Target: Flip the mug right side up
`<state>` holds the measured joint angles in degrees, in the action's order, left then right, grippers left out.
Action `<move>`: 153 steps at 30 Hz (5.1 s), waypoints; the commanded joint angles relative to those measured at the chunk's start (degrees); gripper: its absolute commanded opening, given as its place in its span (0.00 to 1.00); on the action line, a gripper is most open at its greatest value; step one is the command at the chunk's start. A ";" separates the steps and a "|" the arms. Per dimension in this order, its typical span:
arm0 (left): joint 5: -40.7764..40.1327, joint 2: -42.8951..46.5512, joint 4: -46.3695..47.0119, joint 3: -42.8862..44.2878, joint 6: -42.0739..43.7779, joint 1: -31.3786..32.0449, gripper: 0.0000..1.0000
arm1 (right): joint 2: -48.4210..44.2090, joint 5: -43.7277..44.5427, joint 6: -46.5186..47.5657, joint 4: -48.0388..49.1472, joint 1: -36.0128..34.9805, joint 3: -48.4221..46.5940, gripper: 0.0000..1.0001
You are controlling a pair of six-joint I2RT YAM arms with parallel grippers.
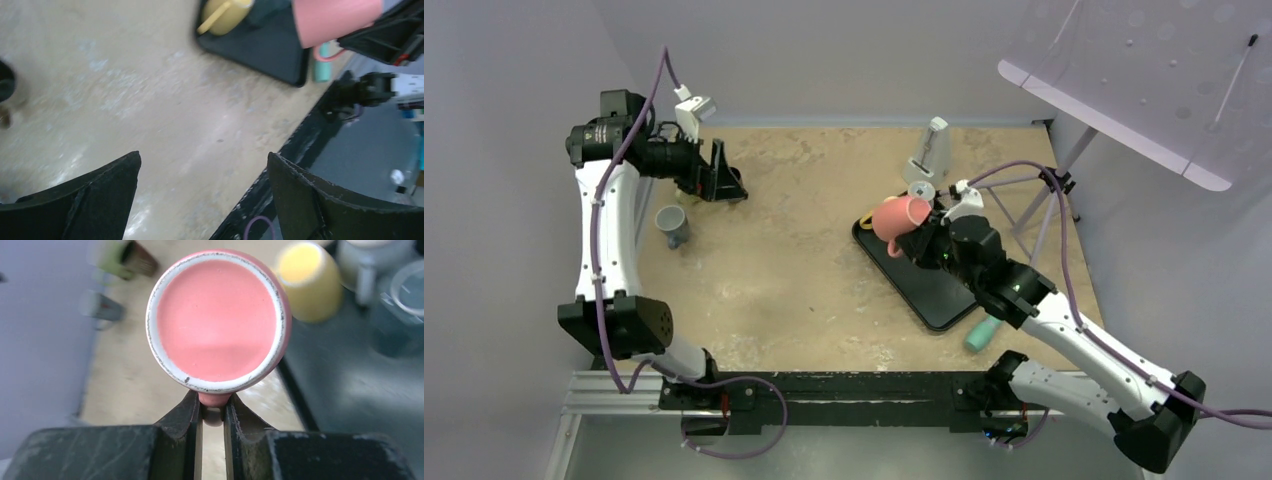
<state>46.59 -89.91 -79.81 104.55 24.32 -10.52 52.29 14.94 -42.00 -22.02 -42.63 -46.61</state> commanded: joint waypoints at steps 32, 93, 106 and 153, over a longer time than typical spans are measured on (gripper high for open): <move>29.02 10.53 50.14 -5.75 -61.83 19.44 0.69 | 14.84 -28.67 -14.72 52.82 -1.93 -18.38 0.00; -38.93 -12.42 13.99 -11.63 9.56 9.21 0.61 | 25.99 2.61 21.18 -8.28 5.73 -25.66 0.85; -28.25 0.22 8.11 -14.44 8.05 9.29 0.67 | 63.28 -4.48 58.49 -20.80 3.84 -59.61 0.87; -24.35 0.87 8.49 -17.49 8.06 9.29 0.67 | 62.64 2.98 59.89 -29.27 3.57 -47.55 0.00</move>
<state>19.66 -89.27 -70.52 84.42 32.56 -1.06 117.69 19.03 17.61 -52.16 -38.74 -93.62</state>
